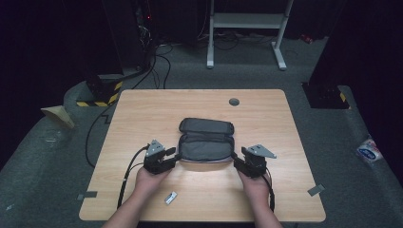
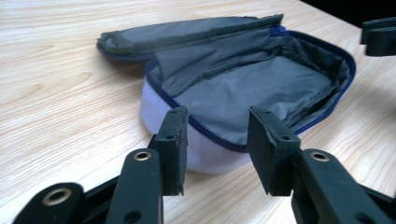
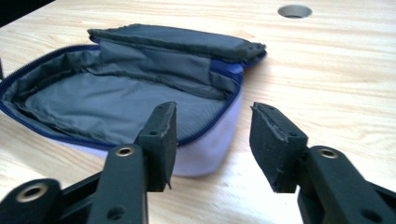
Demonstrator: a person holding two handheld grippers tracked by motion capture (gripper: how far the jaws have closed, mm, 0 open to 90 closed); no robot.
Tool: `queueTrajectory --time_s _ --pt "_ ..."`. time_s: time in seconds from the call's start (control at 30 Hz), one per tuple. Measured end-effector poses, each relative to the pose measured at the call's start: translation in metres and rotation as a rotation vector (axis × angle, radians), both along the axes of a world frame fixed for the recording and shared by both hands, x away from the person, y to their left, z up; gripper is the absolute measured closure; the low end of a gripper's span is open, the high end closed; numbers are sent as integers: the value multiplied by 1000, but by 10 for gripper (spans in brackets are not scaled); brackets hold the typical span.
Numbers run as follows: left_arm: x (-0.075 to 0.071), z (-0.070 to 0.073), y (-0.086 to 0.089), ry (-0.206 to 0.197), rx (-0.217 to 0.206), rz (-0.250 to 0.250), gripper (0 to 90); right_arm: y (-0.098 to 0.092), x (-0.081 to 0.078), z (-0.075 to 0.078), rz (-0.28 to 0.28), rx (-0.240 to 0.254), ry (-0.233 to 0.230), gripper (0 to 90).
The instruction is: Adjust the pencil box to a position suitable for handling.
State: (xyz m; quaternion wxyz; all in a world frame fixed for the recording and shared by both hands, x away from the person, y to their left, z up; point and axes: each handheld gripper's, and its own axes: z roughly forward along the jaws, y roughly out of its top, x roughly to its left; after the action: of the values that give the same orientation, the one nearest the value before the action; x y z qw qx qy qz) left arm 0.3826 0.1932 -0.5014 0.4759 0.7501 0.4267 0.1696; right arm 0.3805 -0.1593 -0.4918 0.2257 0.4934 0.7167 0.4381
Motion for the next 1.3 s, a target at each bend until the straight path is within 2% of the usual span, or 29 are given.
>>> queueTrajectory --time_s 0.1,0.23,0.27,0.37,0.53,0.7,0.73,0.83,1.0,1.1,1.3 --pt "-3 -1 4 8 12 0 564 -11 -2 -3 -8 -33 6 437" --pt "-10 -1 12 23 32 -14 543 -25 -10 -6 -4 -45 18 361" --pt "-12 0 14 23 37 -15 537 -28 -11 -7 1 -48 29 338" --pt "-16 2 22 16 52 -8 526 -33 -15 -10 1 -105 57 289" --pt "-23 3 35 14 67 -4 512 -41 -21 -19 7 -170 150 253" --pt "-25 2 49 26 77 11 505 -43 -18 -27 3 -219 187 207" --pt "-25 1 51 29 78 10 502 -42 -18 -29 0 -219 196 186" --pt "-32 0 55 46 65 8 485 -42 -19 -31 -1 -211 177 176" --pt "-50 0 58 50 84 -25 468 -43 -22 -32 -4 -204 169 176" --pt "-59 0 60 69 60 -34 469 -44 -21 -32 -7 -205 168 176" --pt "-78 -5 51 102 74 -81 462 -43 -20 -32 -18 -204 168 177"
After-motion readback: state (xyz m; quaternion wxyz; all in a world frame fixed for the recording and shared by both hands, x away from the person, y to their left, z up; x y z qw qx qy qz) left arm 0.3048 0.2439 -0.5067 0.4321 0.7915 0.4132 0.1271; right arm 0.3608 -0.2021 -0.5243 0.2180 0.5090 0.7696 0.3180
